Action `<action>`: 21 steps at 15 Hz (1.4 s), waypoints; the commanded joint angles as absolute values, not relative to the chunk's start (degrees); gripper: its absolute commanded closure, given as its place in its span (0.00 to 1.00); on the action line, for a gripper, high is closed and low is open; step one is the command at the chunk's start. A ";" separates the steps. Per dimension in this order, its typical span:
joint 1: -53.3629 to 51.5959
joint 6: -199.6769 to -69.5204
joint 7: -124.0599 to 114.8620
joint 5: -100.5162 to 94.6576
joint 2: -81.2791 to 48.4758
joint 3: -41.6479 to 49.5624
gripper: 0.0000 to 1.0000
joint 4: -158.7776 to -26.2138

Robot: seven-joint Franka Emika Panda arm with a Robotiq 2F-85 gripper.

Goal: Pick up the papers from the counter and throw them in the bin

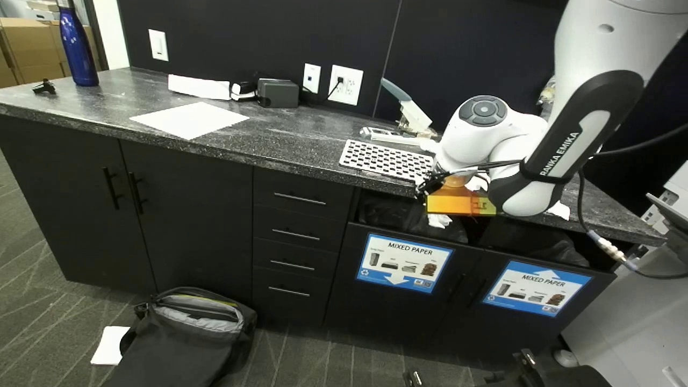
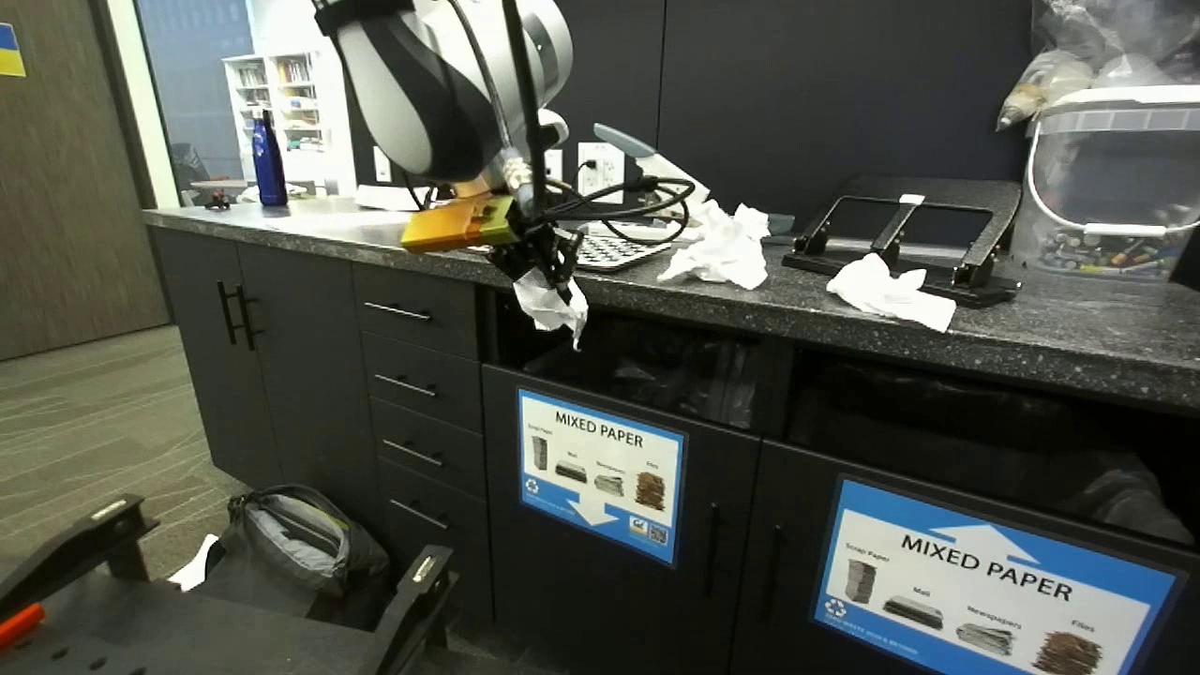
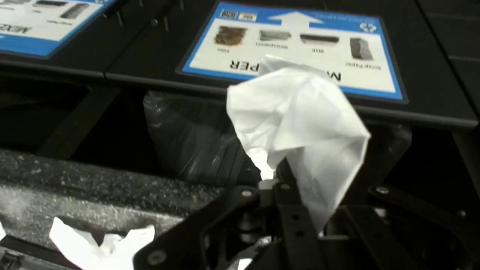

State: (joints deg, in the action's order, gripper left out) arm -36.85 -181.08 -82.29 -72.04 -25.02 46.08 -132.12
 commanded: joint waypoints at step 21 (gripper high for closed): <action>-63.98 -217.36 -95.17 -0.40 -85.57 57.43 0.92 -127.72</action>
